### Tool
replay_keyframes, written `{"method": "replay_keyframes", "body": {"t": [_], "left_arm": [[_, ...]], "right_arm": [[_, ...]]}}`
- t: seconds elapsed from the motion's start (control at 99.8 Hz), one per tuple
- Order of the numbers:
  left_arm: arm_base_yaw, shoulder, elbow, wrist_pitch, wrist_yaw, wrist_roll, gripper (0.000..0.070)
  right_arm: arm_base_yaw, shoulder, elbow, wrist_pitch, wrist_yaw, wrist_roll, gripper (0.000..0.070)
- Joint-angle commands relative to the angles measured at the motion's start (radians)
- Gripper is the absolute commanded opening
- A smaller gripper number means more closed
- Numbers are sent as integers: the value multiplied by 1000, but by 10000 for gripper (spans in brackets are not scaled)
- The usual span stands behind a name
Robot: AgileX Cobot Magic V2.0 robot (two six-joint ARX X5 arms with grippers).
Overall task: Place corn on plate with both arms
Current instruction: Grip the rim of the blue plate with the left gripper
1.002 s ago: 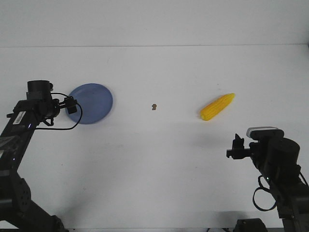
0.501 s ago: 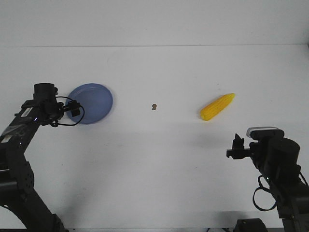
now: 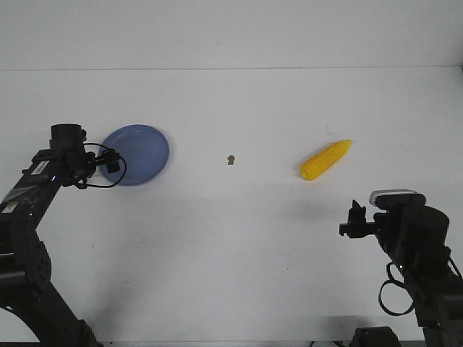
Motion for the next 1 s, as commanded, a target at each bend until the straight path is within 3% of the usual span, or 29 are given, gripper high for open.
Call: {"method": "replay_keyframes", "body": {"t": [0.0,0.381,0.431,0.541,0.661,0.761,0.992], "left_arm": [[3,29,22,3,5,-5,544],[3,38,22,-1,5,-5,527],[3,38,22,-2,5,-5,466],[3,38,22,-4,33,-2,251],[3,38,22,-6,58,-2,152],[3,38,22,-10,69,-2,17],[5,37,22,-11,131,-2,4]], "right_arm": [[0,5,20,10,0,10,448],[0,5,20,10,0,10,448],[0,5,20,10,0,10,448],[0,5,20,10,0,10,448],[0,5,20,10,0,10,448],[0,5,20,10,0,11,448],[0,5,20,10,0,11,448]]}}
